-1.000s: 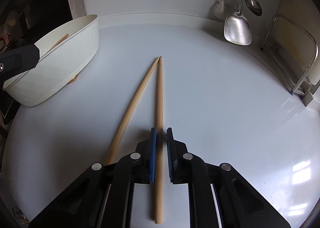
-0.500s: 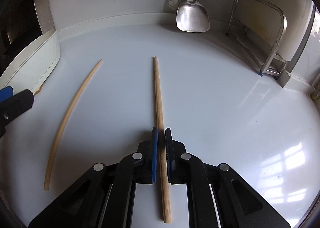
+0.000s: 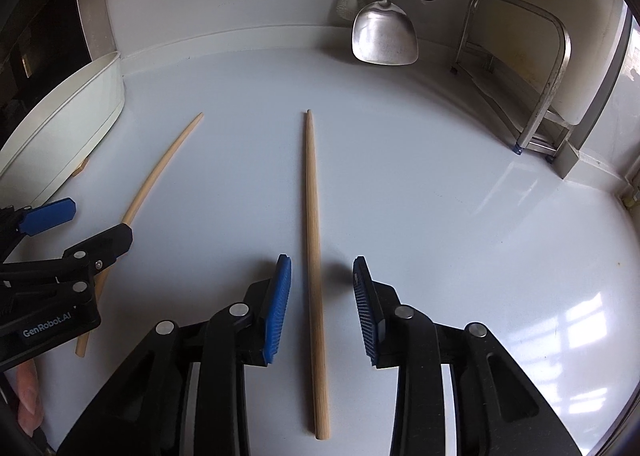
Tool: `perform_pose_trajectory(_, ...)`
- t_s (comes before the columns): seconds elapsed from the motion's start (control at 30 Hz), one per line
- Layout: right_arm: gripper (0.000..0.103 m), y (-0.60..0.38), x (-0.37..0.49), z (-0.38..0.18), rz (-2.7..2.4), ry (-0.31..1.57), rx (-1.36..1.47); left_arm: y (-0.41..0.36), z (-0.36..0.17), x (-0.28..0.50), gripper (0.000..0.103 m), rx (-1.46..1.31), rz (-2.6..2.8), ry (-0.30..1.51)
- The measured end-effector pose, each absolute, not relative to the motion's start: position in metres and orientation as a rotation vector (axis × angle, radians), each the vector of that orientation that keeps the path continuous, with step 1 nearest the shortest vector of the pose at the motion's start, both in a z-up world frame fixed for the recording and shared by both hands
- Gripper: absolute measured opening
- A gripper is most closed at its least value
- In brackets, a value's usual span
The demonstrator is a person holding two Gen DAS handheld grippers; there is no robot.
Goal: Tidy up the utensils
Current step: 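Close the right tool on one chopstick while the left tool grasps the other, then move both held chopsticks into the white basin and open both tools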
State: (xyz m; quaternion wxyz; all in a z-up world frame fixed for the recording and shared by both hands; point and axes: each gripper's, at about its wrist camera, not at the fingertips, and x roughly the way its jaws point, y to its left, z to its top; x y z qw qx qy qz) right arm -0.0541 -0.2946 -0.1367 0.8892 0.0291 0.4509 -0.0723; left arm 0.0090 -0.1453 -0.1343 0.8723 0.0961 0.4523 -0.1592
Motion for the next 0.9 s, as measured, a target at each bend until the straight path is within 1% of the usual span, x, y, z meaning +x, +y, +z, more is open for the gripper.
perform_pose_trajectory(0.07,0.031,-0.294,-0.052,-0.137,-0.141,0.938,0.062,-0.147,-0.138,0.009,0.065,0.208,-0.329,0.951)
perform_pose_trajectory(0.1,0.031,-0.294,-0.052,-0.137,-0.138,0.937,0.067,-0.148,-0.138,0.008,0.062,0.205,-0.331,0.945)
perform_pose_trajectory(0.17,0.031,-0.295,-0.052,-0.137,-0.132,0.937,0.073,-0.15,-0.137,0.007,0.051,0.203,-0.346,0.942)
perform_pose_trajectory(0.2,0.028,-0.295,-0.051,-0.136,-0.127,0.937,0.071,-0.152,-0.137,0.006,0.048,0.2,-0.358,0.942)
perform_pose_trajectory(0.27,0.021,-0.291,-0.051,-0.136,-0.118,0.937,0.064,-0.155,-0.136,0.005,0.029,0.189,-0.389,0.949)
perform_pose_trajectory(0.3,0.014,-0.29,-0.05,-0.136,-0.115,0.938,0.055,-0.157,-0.136,0.004,0.024,0.187,-0.402,0.951)
perform_pose_trajectory(0.33,0.007,-0.287,-0.049,-0.136,-0.111,0.94,0.043,-0.159,-0.136,0.003,0.012,0.191,-0.414,0.952)
perform_pose_trajectory(0.37,0.007,-0.285,-0.049,-0.135,-0.109,0.941,0.032,-0.161,-0.136,0.002,0.008,0.19,-0.428,0.956)
perform_pose_trajectory(0.67,0.006,-0.289,-0.046,-0.129,-0.112,0.967,0.118,-0.157,-0.123,0.004,0.007,0.151,-0.483,1.013)
perform_pose_trajectory(0.9,0.006,-0.28,-0.038,-0.079,-0.124,0.913,0.146,-0.127,-0.061,0.019,0.007,0.089,-0.488,0.934)
